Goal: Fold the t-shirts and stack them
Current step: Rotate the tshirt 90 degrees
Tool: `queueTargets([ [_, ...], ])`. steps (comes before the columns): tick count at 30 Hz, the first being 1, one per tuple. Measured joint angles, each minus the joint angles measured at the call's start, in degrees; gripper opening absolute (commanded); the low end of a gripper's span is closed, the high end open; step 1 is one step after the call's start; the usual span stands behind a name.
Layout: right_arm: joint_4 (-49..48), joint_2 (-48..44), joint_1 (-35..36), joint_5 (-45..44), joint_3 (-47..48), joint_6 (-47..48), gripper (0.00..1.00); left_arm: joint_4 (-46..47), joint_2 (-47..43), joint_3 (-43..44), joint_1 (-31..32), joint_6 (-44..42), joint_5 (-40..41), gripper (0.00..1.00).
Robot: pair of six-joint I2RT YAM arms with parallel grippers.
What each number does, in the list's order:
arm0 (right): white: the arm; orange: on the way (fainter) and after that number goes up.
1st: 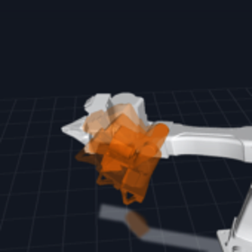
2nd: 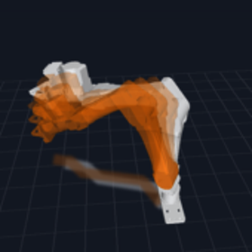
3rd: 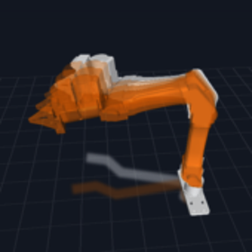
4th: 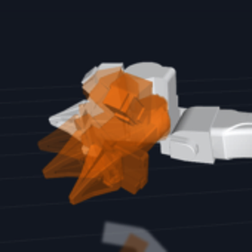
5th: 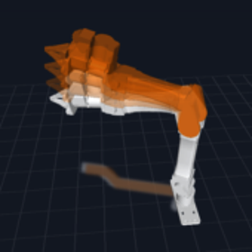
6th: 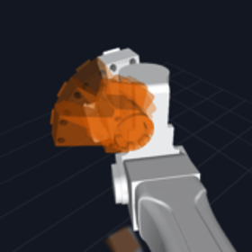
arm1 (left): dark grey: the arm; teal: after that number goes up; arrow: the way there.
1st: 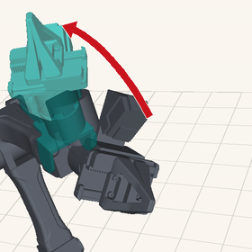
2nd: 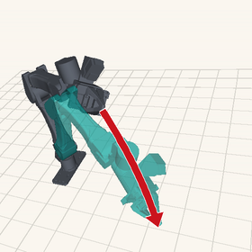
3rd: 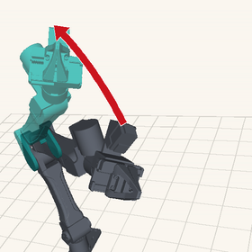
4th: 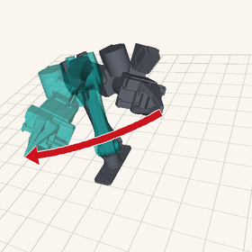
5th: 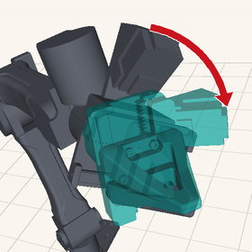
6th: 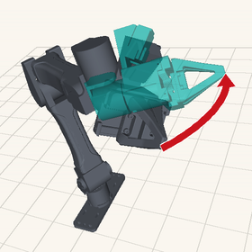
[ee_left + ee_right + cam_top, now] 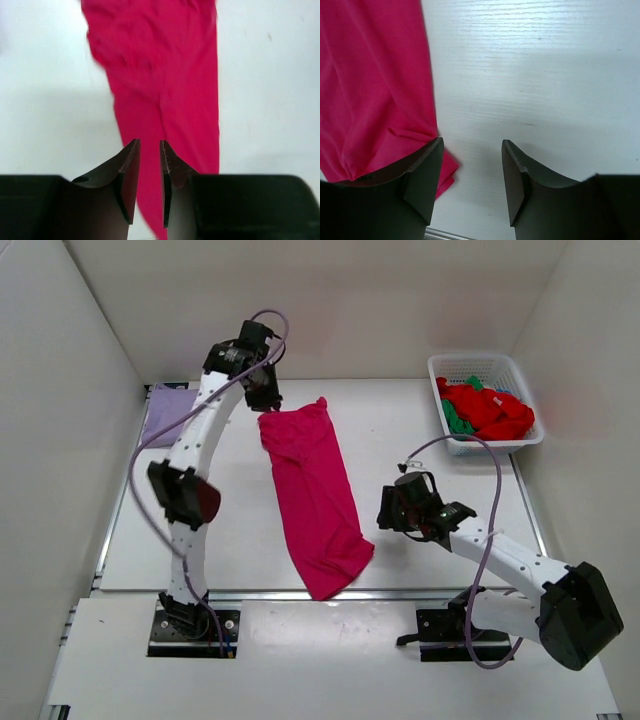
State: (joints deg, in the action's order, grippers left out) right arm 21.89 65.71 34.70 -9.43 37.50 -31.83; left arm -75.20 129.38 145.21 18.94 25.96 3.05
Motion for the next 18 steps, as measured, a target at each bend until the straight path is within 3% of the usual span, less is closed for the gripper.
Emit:
queueTargets([
  [4,-1.60,-2.05,-2.29,3.63,-3.87,2.64,0.48,2.16,-21.88,-21.31,2.75,0.00,0.42,0.36],
  [10,-1.90,-1.33,-1.70,6.14,-8.41,4.98,0.46,19.93,-59.32,-73.66,1.42,4.59,-6.84,0.36],
  [13,-2.95,-1.27,-0.48,7.45,-8.59,5.79,0.45,26.51,-61.70,-90.99,2.86,8.87,-9.07,0.35],
  [18,-4.85,-1.31,0.81,8.96,-8.76,6.36,0.45,34.99,-62.18,-103.19,12.31,16.59,-9.55,0.34],
])
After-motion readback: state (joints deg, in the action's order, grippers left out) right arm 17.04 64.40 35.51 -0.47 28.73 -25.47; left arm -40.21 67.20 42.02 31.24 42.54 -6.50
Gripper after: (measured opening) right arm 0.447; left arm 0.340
